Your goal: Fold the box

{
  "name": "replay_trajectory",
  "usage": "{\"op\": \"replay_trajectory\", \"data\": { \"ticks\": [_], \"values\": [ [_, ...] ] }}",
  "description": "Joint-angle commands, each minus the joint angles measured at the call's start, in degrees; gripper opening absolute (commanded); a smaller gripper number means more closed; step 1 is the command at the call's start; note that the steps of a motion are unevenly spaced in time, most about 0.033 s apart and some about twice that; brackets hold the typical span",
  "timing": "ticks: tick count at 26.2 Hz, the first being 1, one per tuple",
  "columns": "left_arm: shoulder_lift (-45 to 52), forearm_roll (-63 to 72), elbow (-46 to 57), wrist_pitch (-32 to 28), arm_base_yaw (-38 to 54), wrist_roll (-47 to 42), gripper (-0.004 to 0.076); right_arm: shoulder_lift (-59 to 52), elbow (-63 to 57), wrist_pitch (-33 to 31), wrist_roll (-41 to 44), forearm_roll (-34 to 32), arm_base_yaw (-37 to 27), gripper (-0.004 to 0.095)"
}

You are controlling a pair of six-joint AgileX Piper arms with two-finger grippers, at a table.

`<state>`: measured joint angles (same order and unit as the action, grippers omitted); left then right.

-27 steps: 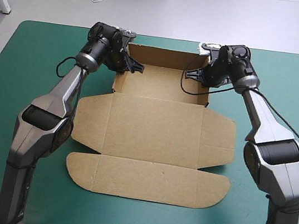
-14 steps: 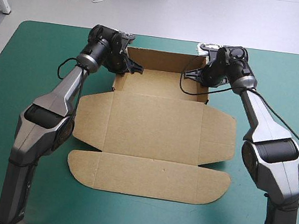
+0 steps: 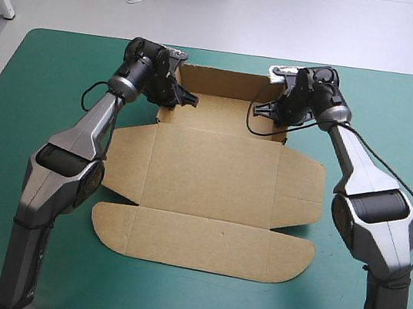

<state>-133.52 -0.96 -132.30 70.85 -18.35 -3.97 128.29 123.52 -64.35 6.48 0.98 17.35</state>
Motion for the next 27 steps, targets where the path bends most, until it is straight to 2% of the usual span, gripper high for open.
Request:
{"op": "replay_trajectory", "data": {
  "ticks": [1,4,11,19,24,27],
  "values": [
    [3.80,0.32,-1.19,1.47,-0.03,0.30,0.0377,-3.43,1.11,-0.52,-0.75,-1.31,-0.08,0.0308],
    [3.89,0.32,-1.19,1.75,-0.03,0.30,0.0472,-4.18,1.11,0.25,-0.75,-1.31,-0.08,0.0363],
    [5.39,2.27,-1.30,1.51,-0.03,0.96,0.0476,-7.16,1.35,2.18,-0.22,-2.17,-0.32,0.0414],
    [9.14,2.95,-2.43,3.02,-0.03,2.05,0.0476,-10.12,3.96,0.05,-0.08,-2.22,-0.32,0.0481],
    [17.97,1.73,-3.47,3.28,-0.03,3.57,0.0476,-15.40,4.11,-1.72,-0.39,-3.24,-0.32,0.0483],
    [27.55,1.85,1.13,3.27,-0.03,4.92,0.0475,-17.96,3.89,-6.13,-1.99,-2.55,-0.32,0.0483]
  ]
}}
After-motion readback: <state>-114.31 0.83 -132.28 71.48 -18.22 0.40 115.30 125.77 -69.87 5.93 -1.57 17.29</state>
